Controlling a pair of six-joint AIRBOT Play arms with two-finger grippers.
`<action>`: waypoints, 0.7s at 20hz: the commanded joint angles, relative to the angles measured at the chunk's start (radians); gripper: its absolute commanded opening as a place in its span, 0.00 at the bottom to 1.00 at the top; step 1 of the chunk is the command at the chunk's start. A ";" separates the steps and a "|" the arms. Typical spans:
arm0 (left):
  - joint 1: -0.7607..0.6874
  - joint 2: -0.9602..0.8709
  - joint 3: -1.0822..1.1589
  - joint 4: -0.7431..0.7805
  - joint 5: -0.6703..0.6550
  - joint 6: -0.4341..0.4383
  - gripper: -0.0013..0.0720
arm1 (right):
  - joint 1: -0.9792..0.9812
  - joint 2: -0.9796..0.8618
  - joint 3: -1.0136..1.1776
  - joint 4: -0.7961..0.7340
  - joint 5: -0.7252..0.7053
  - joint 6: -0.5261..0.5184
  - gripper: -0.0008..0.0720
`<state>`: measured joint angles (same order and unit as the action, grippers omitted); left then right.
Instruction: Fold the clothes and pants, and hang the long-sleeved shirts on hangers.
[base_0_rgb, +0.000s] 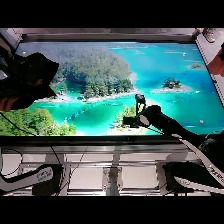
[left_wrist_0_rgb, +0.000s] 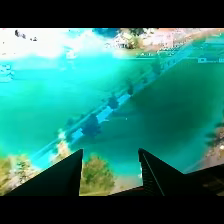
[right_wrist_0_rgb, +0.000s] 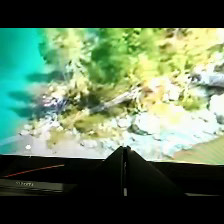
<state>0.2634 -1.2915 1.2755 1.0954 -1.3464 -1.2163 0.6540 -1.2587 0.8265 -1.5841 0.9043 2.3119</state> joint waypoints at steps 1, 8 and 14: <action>-0.001 -0.001 0.000 -0.004 0.022 0.032 0.59 | 0.001 0.000 0.000 -0.001 0.001 0.000 0.04; 0.124 -0.002 0.000 0.264 0.554 -0.060 0.59 | 0.001 0.000 0.000 -0.001 0.004 0.000 0.04; 0.258 -0.128 0.051 0.319 0.592 -0.060 0.59 | 0.001 0.000 0.001 -0.015 -0.005 0.001 0.04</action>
<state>0.4694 -1.3582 1.2968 1.3785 -0.7982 -1.2694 0.6540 -1.2587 0.8265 -1.5948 0.9035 2.3119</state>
